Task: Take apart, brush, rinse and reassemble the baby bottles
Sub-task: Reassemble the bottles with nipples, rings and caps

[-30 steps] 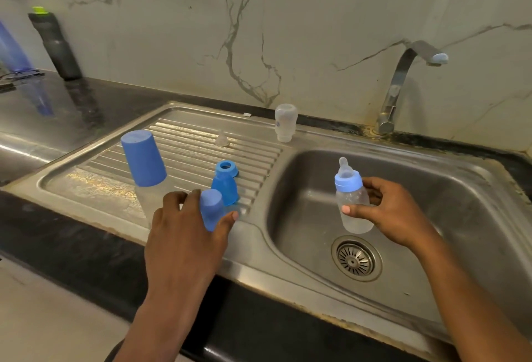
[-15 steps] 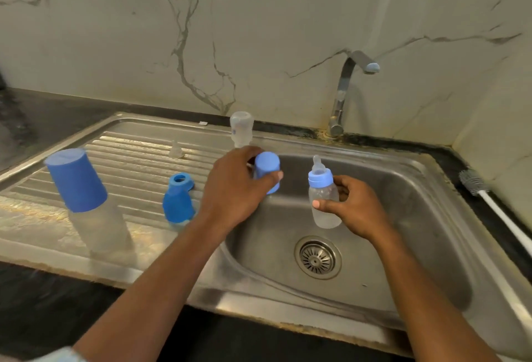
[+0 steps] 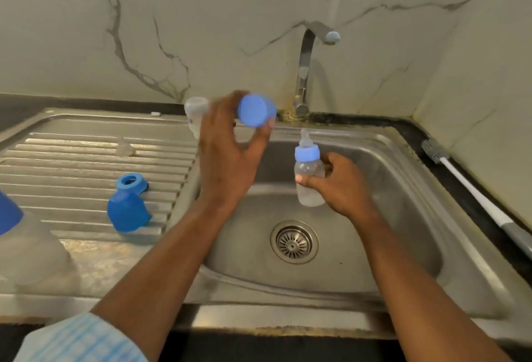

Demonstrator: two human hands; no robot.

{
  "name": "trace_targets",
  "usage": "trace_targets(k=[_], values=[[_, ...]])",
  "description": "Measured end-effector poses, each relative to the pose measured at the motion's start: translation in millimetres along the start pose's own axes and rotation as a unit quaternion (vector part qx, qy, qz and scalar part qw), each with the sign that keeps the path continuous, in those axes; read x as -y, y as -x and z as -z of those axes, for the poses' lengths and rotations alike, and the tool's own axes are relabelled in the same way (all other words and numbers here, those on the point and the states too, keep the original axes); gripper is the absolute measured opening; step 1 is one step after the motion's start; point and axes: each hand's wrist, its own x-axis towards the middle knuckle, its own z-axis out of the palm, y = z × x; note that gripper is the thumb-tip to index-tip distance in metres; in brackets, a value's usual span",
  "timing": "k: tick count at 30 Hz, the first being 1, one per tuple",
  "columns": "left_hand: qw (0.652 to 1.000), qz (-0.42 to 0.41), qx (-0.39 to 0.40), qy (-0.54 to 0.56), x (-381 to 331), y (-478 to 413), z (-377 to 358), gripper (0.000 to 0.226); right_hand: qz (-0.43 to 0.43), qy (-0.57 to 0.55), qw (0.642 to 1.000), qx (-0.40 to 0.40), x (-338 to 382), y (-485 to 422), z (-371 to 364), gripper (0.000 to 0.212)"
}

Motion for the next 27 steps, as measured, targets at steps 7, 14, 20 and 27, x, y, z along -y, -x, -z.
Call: trace_targets(k=[7,14,20,27], values=[[0.995,0.019,0.093,-0.031,-11.1,18.2,-16.2,0.032,-0.008,-0.008,1.000,-0.024,0.2,-0.3,3.6,0.046],[0.974,0.046,0.204,-0.091,0.1,31.0,-25.4,0.030,-0.010,-0.009,0.999,-0.046,0.1,3.7,6.7,0.042],[0.907,0.368,0.112,0.170,25.0,20.0,-24.0,0.010,-0.002,-0.004,0.999,-0.033,7.6,6.2,6.1,0.037],[0.808,0.461,0.005,0.367,17.4,14.2,-22.5,0.024,0.028,0.044,0.998,0.036,11.5,8.2,-3.2,0.053]])
